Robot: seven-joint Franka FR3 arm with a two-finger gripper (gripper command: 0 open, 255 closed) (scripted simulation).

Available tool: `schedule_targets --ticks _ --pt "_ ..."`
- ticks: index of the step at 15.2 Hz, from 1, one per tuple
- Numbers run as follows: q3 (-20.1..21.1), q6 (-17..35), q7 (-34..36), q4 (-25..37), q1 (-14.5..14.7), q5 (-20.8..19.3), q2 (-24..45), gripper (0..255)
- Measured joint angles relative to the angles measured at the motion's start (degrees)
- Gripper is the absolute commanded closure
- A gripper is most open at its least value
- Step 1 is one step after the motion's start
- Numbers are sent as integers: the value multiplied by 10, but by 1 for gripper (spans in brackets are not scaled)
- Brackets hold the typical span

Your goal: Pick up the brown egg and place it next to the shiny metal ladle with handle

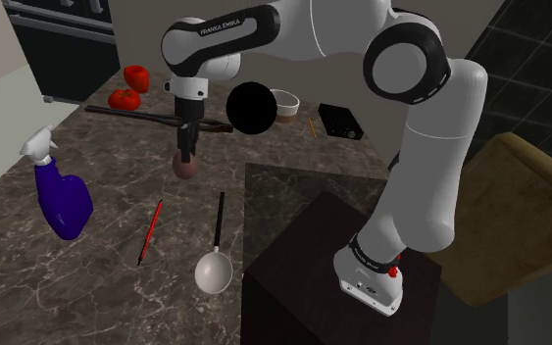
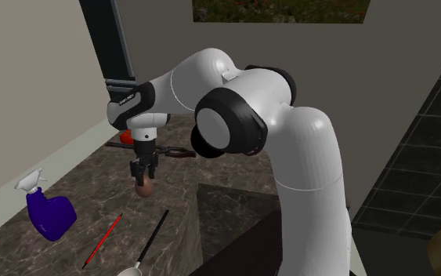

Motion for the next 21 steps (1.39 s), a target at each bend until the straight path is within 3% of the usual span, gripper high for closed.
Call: schedule_targets --ticks 5,6,12,16,21 --pt "0 3 -2 0 0 1 0 255" --pt "0 3 -2 1 0 1 1 0" --pt "0 3 -1 -2 0 0 4 0" --pt "-5 -52 6 53 -10 -7 4 0" --pt "-8 -65 6 60 -13 -10 -2 0"
